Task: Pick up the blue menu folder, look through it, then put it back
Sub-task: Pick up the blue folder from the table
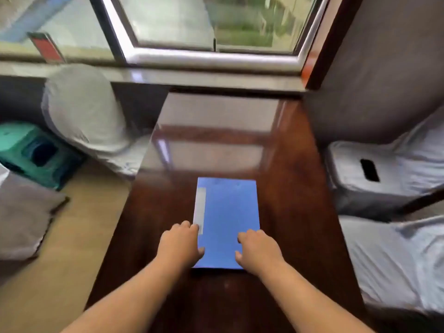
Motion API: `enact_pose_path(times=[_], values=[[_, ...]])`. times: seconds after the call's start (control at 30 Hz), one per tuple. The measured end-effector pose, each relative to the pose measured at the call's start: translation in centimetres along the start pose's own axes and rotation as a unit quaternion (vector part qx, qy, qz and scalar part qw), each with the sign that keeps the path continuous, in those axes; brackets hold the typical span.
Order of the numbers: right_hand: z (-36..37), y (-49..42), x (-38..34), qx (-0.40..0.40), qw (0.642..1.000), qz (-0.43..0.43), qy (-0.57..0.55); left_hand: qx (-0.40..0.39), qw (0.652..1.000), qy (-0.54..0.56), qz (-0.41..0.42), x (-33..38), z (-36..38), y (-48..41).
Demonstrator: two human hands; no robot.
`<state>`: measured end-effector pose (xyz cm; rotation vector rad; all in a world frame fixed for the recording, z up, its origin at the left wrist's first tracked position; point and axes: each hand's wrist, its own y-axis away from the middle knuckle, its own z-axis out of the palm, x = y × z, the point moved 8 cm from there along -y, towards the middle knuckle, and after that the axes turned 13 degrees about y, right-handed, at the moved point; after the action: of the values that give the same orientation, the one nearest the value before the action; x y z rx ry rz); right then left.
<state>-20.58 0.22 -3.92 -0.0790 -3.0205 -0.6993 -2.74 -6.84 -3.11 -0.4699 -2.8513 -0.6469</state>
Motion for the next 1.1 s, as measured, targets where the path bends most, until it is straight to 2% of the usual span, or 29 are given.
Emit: enact_pose_path(times=[0.07, 0.13, 0.27, 0.37, 0.47, 0.53, 0.6, 0.67, 0.73, 0.77, 0.8, 0.87, 1.0, 1.1], values=[[4.3, -0.3, -0.6, -0.041, 0.999, -0.003, -0.005, -0.037, 0.998, 0.034, -0.043, -1.3, 4.2, -0.5], [7.8, 0.0, -0.8, -0.06, 0.998, 0.004, -0.017, -0.055, 0.987, 0.121, -0.093, -2.4, 7.5, -0.4], [10.3, -0.4, -0.7, -0.026, 0.999, 0.021, -0.032, -0.008, 0.941, 0.286, -0.183, -3.7, 9.8, -1.8], [10.5, -0.8, -0.3, -0.023, 0.998, 0.035, -0.04, -0.023, 0.899, 0.364, -0.241, -4.1, 10.6, -2.6], [9.9, -0.7, 0.7, -0.019, 0.997, 0.046, -0.066, 0.005, 0.866, 0.45, -0.218, -3.0, 9.3, -2.9], [9.0, -0.6, 2.7, -0.003, 0.985, 0.098, -0.142, 0.049, 0.847, 0.499, -0.176, -2.0, 7.1, -3.0], [7.1, -0.1, 6.0, 0.027, 0.944, 0.186, -0.27, 0.081, 0.839, 0.522, -0.131, -0.7, 3.5, -2.6], [5.8, 0.7, 8.6, 0.028, 0.849, 0.245, -0.467, 0.099, 0.811, 0.567, -0.101, 0.3, 0.1, -1.9], [3.8, 0.9, 9.3, 0.009, 0.736, 0.219, -0.641, 0.098, 0.779, 0.614, -0.081, 1.3, -3.2, -1.5], [1.8, 1.1, 9.5, 0.015, 0.705, 0.179, -0.686, 0.102, 0.767, 0.631, -0.061, 1.8, -5.4, -1.2], [-0.9, 1.7, 10.0, 0.041, 0.693, 0.139, -0.707, 0.11, 0.757, 0.643, -0.034, 2.5, -8.0, -0.7], [-6.7, 3.3, 10.8, 0.099, 0.679, 0.074, -0.724, 0.142, 0.779, 0.61, 0.019, 3.8, -13.4, 0.5], [-17.7, 7.1, 11.5, 0.192, 0.645, -0.01, -0.739, 0.223, 0.883, 0.402, 0.093, 7.6, -23.5, 4.5], [-24.5, 10.6, 12.0, 0.251, 0.656, -0.042, -0.711, 0.249, 0.92, 0.276, 0.123, 10.0, -28.4, 8.0]])
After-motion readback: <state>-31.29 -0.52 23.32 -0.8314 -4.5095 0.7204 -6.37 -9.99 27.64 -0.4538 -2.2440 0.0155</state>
